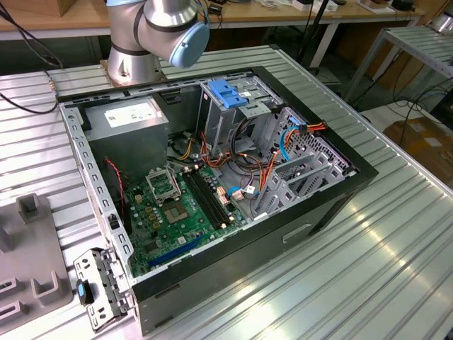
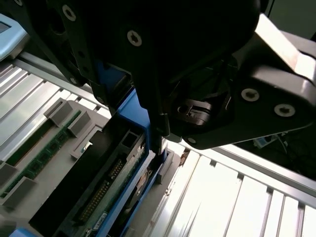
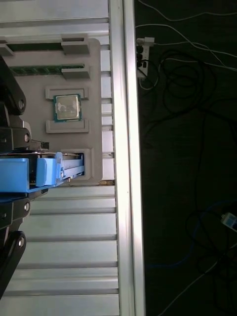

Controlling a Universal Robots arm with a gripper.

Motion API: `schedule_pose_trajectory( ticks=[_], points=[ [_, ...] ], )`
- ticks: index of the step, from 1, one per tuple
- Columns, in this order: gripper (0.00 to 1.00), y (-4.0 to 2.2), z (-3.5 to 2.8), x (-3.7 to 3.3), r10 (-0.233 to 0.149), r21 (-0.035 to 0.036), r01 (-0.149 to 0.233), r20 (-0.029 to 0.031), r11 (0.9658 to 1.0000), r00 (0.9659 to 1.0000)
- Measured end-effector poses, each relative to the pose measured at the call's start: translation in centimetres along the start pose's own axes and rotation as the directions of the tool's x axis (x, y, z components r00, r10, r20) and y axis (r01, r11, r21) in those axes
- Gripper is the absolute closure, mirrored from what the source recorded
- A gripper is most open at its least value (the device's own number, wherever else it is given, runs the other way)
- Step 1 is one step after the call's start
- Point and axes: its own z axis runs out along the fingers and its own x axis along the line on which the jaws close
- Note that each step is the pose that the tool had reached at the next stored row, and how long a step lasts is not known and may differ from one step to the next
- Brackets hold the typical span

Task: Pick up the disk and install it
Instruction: 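Pick up the disk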

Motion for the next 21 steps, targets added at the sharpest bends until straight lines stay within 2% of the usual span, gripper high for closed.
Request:
schedule_pose_trajectory(
  ticks=[14, 21],
  points=[
    [0.63, -0.02, -1.86, 0.05, 0.0, 0.0001, 0.0, 0.0001, 1.0, 1.0],
    [0.63, -0.03, -3.43, 0.09, 0.0, 0.0, 0.0, 0.0, 1.0, 1.0]
  ],
)
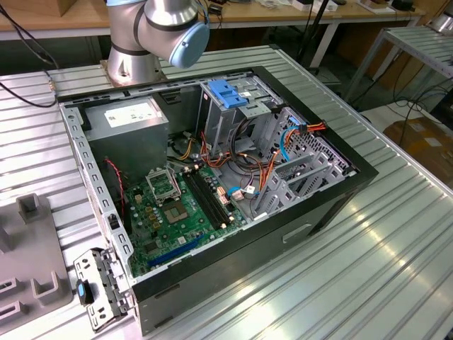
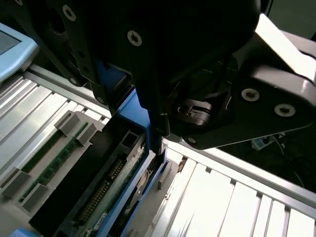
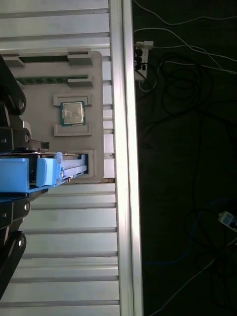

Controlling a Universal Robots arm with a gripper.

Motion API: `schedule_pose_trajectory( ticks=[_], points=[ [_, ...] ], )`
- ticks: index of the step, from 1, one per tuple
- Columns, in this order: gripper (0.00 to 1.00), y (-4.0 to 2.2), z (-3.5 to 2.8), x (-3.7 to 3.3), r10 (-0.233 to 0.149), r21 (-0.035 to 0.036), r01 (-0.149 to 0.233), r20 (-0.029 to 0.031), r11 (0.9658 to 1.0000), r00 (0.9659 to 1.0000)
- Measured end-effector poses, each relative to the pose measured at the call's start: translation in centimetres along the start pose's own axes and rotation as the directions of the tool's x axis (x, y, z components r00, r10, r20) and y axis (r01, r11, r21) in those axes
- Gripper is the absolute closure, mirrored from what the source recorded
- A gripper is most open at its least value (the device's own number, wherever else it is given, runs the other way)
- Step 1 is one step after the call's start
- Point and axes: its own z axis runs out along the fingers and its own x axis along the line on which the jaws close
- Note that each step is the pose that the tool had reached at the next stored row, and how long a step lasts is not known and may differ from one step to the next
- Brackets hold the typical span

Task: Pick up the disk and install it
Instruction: 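Pick up the disk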

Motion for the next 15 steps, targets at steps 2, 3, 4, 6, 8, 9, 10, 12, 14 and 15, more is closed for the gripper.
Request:
schedule_pose_trajectory(
  ticks=[2, 3, 4, 6, 8, 9, 10, 12, 14, 15],
  points=[
    [0.63, 0.0, -0.44, 0.01, 0.0, -0.0001, 0.0, -0.0001, 1.0, 1.0],
    [0.63, 0.0, -0.52, 0.01, 0.0, 0.0002, 0.0, 0.0001, 1.0, 1.0],
    [0.63, -0.01, -0.51, 0.01, 0.0, 0.0003, 0.0, 0.0001, 1.0, 1.0],
    [0.63, -0.01, -0.54, 0.01, 0.0, 0.0, 0.0, 0.0, 1.0, 1.0],
    [0.63, -0.01, -0.55, 0.01, 0.0, 0.0001, 0.0, 0.0, 1.0, 1.0],
    [0.63, 0.0, -0.55, 0.01, 0.0, 0.0, 0.0, 0.0, 1.0, 1.0],
    [0.63, 0.0, -0.55, 0.01, 0.0, 0.0, 0.0, 0.0, 1.0, 1.0],
    [0.63, 0.0, -0.59, 0.01, 0.0, 0.0, 0.0, 0.0002, 1.0, 1.0],
    [0.63, -0.01, -0.64, 0.02, 0.0, 0.0, 0.0, 0.0004, 1.0, 1.0],
    [0.63, 0.0, -0.68, 0.02, 0.0, -0.0001, 0.0, 0.0004, 1.0, 1.0]
  ],
)
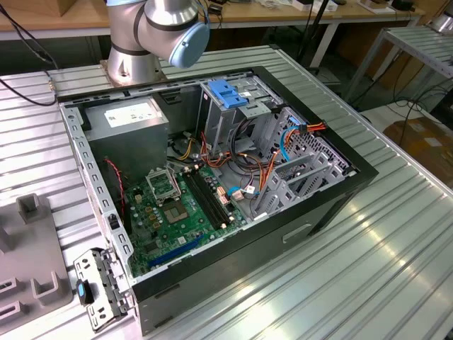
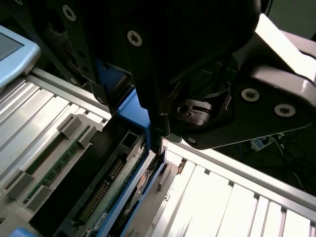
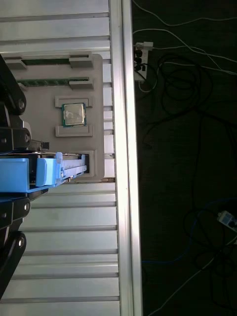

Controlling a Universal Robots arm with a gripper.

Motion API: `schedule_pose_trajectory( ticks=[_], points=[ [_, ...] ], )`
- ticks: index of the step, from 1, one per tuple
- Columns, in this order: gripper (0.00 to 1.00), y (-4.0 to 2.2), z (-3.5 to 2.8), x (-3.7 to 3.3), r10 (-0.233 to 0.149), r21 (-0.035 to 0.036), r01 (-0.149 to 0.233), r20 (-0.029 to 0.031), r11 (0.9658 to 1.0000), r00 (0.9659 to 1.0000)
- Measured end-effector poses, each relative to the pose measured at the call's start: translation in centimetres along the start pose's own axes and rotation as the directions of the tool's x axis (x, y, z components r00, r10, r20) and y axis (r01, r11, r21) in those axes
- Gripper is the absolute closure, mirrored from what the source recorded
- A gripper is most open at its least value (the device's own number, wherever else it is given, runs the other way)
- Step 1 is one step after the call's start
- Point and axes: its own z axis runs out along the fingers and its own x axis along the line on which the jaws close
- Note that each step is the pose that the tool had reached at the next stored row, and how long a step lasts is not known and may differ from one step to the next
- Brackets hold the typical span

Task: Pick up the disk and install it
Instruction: 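Pick up the disk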

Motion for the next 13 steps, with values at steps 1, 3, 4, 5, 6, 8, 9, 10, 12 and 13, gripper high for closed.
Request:
schedule_pose_trajectory(
  ticks=[1, 3, 4, 5, 6, 8, 9, 10, 12, 13],
  points=[
    [0.63, 0.0, -0.07, 0.0, 0.0, 0.0, 0.0, 0.0, 1.0, 1.0],
    [0.63, -0.01, -0.22, 0.0, 0.0, 0.0, 0.0, 0.0, 1.0, 1.0],
    [0.63, 0.0, -0.28, 0.0, 0.0, 0.0001, 0.0, 0.0001, 1.0, 1.0],
    [0.63, 0.0, -0.35, 0.01, 0.0, 0.0001, 0.0, 0.0001, 1.0, 1.0],
    [0.63, 0.0, -0.42, 0.01, 0.0, 0.0001, 0.0, 0.0001, 1.0, 1.0],
    [0.63, -0.01, -0.53, 0.01, 0.0, 0.0001, 0.0, 0.0002, 1.0, 1.0],
    [0.63, -0.01, -0.56, 0.01, 0.0, 0.0002, 0.0, 0.0004, 1.0, 1.0],
    [0.63, 0.0, -0.6, 0.01, 0.0, 0.0001, 0.0, 0.0006, 1.0, 1.0],
    [0.63, -0.01, -0.64, 0.01, 0.0, 0.0002, 0.0, 0.0007, 1.0, 1.0],
    [0.63, -0.01, -0.67, 0.01, 0.0, 0.0001, 0.0, 0.0006, 1.0, 1.0]
  ],
)
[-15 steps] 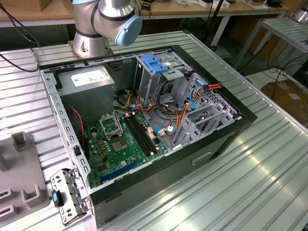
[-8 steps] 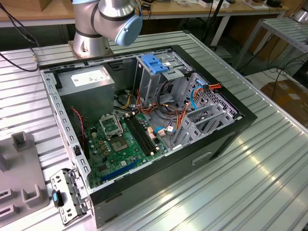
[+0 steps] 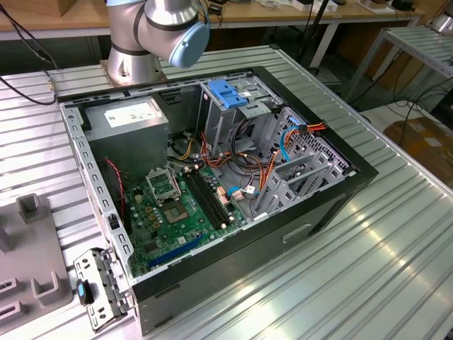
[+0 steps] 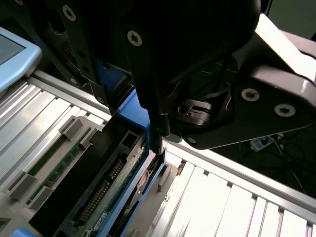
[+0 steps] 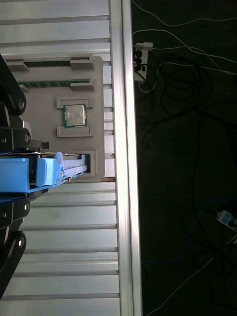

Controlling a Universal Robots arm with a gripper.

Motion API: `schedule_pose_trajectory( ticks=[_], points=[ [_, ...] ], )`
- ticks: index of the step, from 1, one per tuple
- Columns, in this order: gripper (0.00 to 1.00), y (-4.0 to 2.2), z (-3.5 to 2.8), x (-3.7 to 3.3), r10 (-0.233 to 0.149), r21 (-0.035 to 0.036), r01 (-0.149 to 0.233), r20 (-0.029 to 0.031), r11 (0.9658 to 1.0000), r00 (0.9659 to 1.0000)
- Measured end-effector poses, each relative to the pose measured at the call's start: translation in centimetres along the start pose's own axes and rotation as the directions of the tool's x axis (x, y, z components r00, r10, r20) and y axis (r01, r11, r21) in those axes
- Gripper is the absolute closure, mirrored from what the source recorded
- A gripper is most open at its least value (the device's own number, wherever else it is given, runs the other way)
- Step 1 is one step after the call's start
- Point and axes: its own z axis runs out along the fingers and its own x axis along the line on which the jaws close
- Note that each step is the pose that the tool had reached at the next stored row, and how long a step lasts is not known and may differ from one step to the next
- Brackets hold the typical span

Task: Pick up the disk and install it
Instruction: 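Pick up the disk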

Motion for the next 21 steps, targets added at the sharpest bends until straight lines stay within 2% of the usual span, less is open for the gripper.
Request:
schedule_pose_trajectory(
  ticks=[21],
  points=[
    [0.63, -0.01, -0.65, 0.02, 0.0, -0.0001, 0.0, 0.0011, 1.0, 1.0]
  ],
)
